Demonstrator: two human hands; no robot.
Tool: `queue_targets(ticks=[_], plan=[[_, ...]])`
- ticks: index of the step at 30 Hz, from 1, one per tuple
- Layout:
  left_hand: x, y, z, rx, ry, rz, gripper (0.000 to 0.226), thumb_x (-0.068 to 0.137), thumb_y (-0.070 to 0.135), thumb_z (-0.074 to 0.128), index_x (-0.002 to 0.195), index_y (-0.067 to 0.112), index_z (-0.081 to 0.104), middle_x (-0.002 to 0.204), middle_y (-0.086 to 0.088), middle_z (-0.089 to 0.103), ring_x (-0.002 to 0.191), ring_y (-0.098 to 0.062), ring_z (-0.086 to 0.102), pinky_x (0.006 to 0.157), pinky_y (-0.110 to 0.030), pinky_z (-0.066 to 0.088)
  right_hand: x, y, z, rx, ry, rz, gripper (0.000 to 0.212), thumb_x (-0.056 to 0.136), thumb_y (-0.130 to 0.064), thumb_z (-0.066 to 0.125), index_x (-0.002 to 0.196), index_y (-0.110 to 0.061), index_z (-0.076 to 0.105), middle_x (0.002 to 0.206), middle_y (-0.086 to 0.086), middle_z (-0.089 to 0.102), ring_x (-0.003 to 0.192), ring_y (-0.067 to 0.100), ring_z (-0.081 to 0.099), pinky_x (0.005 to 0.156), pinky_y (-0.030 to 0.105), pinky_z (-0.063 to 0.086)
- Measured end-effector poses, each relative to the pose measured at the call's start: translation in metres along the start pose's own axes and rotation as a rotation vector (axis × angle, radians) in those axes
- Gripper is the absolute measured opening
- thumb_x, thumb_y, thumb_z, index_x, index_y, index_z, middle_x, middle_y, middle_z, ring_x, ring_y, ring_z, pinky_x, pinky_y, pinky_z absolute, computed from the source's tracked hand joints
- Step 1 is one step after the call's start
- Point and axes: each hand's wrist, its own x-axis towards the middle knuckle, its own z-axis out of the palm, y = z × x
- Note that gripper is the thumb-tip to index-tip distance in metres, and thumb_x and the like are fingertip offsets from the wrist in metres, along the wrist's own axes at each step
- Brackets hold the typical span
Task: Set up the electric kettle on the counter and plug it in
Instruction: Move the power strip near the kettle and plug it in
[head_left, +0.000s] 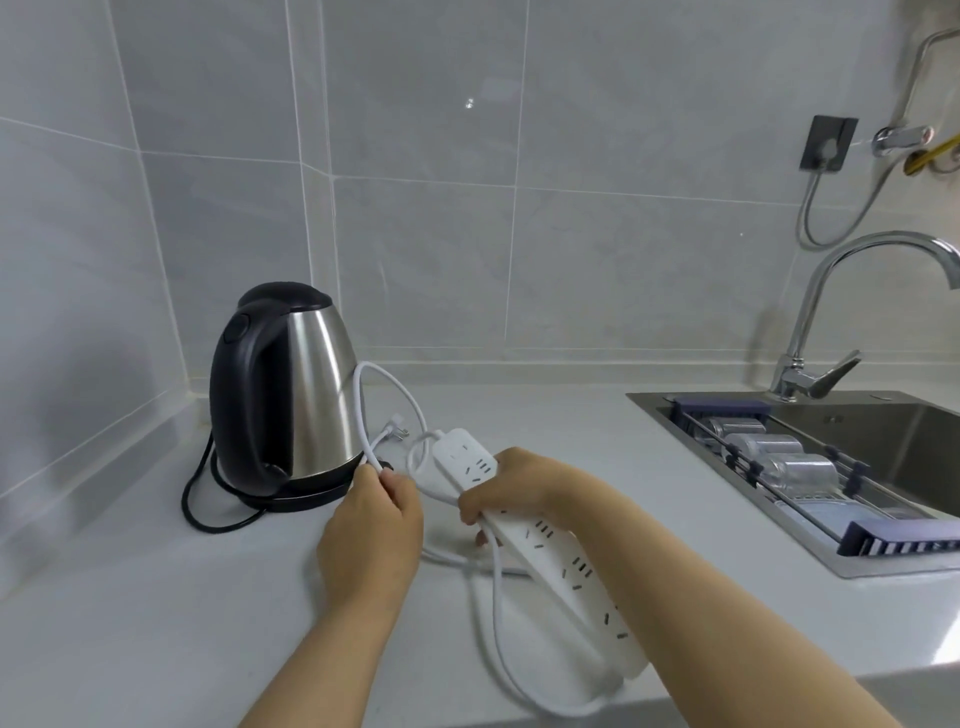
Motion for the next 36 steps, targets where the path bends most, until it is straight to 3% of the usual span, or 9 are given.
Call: queue_targets(ticks=[5, 8, 11, 16, 20, 24, 27, 31, 36], plan=[[-0.001, 0.000, 0.002, 0.019, -0.008, 0.042, 0.025, 0.096, 0.027, 0.034, 0.087, 0.007, 0.046, 0.076, -0.007, 0.055, 0.072, -0.033, 0.050, 0.063, -0.039, 0.044, 0.008, -0.010, 0.021, -0.029, -0.087, 0.018, 0.041, 0.059, -0.029, 0.072, 0.095, -0.011, 0.070, 0.091, 0.010, 0.075, 0.083, 0.028, 0.073, 0.081, 0.038, 0.058], [0.004, -0.004, 0.002, -0.064, -0.022, 0.015, 0.024, 0.097, 0.027, 0.035, 0.086, 0.008, 0.044, 0.076, -0.008, 0.055, 0.075, -0.034, 0.051, 0.064, -0.040, 0.042, 0.007, -0.011, 0.031, 0.161, -0.188, 0.062, 0.041, 0.061, -0.013, 0.068, 0.098, 0.002, 0.068, 0.089, 0.016, 0.075, 0.083, 0.031, 0.073, 0.083, 0.043, 0.058], [0.008, -0.010, 0.001, -0.156, -0.020, -0.005, 0.023, 0.096, 0.027, 0.035, 0.083, 0.010, 0.043, 0.075, -0.011, 0.059, 0.078, -0.037, 0.056, 0.064, -0.043, 0.046, 0.003, -0.005, 0.031, 0.361, -0.256, 0.102, 0.030, 0.069, -0.002, 0.065, 0.099, 0.005, 0.064, 0.086, 0.018, 0.074, 0.077, 0.029, 0.072, 0.074, 0.038, 0.058], [0.003, -0.004, -0.003, -0.441, -0.159, 0.077, 0.012, 0.098, 0.021, 0.036, 0.102, 0.015, 0.046, 0.074, 0.000, 0.065, 0.058, -0.013, 0.068, 0.068, -0.045, 0.056, -0.002, 0.006, 0.016, 0.463, -0.073, 0.068, 0.031, 0.072, -0.001, 0.067, 0.102, 0.007, 0.065, 0.084, 0.015, 0.075, 0.065, 0.023, 0.069, 0.065, 0.032, 0.057], [-0.004, -0.002, -0.006, -0.587, -0.255, 0.173, 0.022, 0.097, 0.016, 0.040, 0.118, 0.018, 0.046, 0.078, 0.001, 0.063, 0.049, -0.016, 0.062, 0.056, -0.027, 0.052, -0.009, 0.016, -0.004, 0.627, 0.112, 0.019, 0.022, 0.077, 0.002, 0.065, 0.099, 0.005, 0.063, 0.081, 0.016, 0.074, 0.057, 0.020, 0.067, 0.054, 0.026, 0.053], [-0.007, -0.004, -0.006, -0.590, -0.275, 0.334, 0.027, 0.086, 0.036, 0.038, 0.108, 0.029, 0.051, 0.066, 0.003, 0.060, 0.045, -0.011, 0.050, 0.050, -0.023, 0.043, -0.020, 0.027, -0.026, 0.782, 0.286, -0.012, 0.013, 0.080, 0.004, 0.063, 0.092, 0.001, 0.060, 0.080, 0.017, 0.073, 0.050, 0.017, 0.064, 0.046, 0.023, 0.052], [-0.010, -0.008, -0.007, -0.530, -0.272, 0.499, 0.022, 0.084, 0.043, 0.033, 0.096, 0.036, 0.050, 0.063, -0.009, 0.055, 0.054, -0.022, 0.050, 0.055, -0.025, 0.040, -0.025, 0.037, -0.041, 0.935, 0.371, 0.012, 0.017, 0.081, 0.002, 0.064, 0.098, 0.001, 0.062, 0.075, 0.012, 0.070, 0.043, 0.013, 0.062, 0.041, 0.022, 0.049], [-0.016, -0.013, -0.004, -0.452, -0.348, 0.642, 0.017, 0.088, 0.040, 0.030, 0.093, 0.037, 0.046, 0.051, -0.010, 0.045, 0.046, -0.024, 0.041, 0.048, -0.037, 0.036, -0.030, 0.045, -0.061, 1.198, 0.403, 0.013, 0.009, 0.079, -0.006, 0.069, 0.084, -0.009, 0.062, 0.061, 0.006, 0.065, 0.043, 0.014, 0.059, 0.048, 0.025, 0.050], [-0.019, -0.012, 0.001, -0.378, -0.417, 0.730, 0.013, 0.089, 0.033, 0.034, 0.081, 0.028, 0.042, 0.053, -0.002, 0.042, 0.045, -0.013, 0.035, 0.047, -0.027, 0.029, -0.039, 0.049, -0.085, 1.519, 0.486, -0.138, 0.022, 0.084, -0.008, 0.065, 0.067, -0.016, 0.052, 0.054, -0.001, 0.061, 0.045, 0.012, 0.056, 0.058, 0.029, 0.050]])
